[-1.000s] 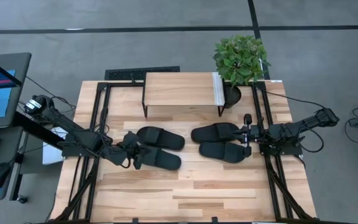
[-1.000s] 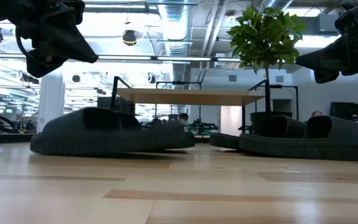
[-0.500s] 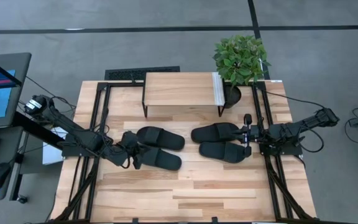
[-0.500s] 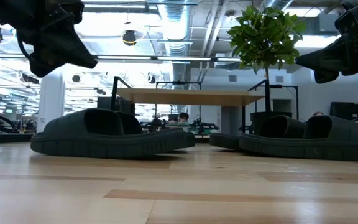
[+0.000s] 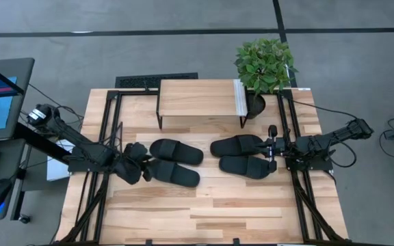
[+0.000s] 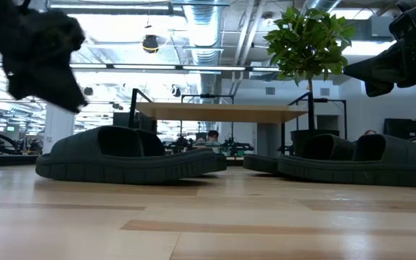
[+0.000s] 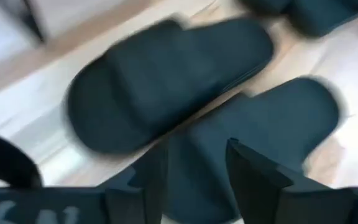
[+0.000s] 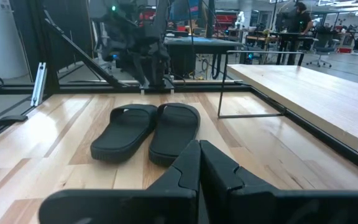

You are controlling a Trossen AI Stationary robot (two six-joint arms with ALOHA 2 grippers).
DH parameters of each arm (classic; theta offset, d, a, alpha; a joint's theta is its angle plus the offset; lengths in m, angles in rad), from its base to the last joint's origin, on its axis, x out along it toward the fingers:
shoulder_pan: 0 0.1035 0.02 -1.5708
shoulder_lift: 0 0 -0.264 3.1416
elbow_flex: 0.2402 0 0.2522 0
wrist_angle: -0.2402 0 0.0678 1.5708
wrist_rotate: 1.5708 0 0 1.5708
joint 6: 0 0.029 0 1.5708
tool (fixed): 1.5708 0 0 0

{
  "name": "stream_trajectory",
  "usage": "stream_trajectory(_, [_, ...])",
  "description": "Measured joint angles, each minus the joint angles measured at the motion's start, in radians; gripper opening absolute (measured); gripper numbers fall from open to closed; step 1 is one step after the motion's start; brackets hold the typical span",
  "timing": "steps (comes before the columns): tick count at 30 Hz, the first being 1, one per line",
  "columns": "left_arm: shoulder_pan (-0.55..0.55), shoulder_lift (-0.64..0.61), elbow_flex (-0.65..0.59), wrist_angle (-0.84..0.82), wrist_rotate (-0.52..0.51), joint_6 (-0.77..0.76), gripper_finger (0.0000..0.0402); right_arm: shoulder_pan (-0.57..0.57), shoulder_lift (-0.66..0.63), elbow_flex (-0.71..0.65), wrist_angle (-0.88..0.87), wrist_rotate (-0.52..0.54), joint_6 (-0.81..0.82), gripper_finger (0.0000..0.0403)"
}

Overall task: Pick and place slides into the shelf
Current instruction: Put the bottom left black slide on the shelf

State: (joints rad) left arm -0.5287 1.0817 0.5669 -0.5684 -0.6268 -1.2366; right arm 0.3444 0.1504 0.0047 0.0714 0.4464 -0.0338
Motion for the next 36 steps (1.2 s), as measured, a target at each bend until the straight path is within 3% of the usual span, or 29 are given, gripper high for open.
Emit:
stream_trajectory(5, [-0.038,0.0,-0.063,-0.04,0.069,-0.173,0.0174,0.0,0.0,0.0,0.0,0.0,0.0,0.0])
stream_trajectory(9, [-0.049,0.0,-0.127,0.055,0.1,-0.24,0.0175,0.0,0.0,0.0,0.0,0.0,0.0,0.0])
stream_trajectory(15, [-0.044,0.0,-0.164,0.208,0.096,-0.223,0.0175,0.0,0.0,0.0,0.0,0.0,0.0,0.0])
stream_trajectory(36, [0.001,0.0,-0.194,0.212,0.1,-0.233,0.0176,0.0,0.0,0.0,0.0,0.0,0.0,0.0])
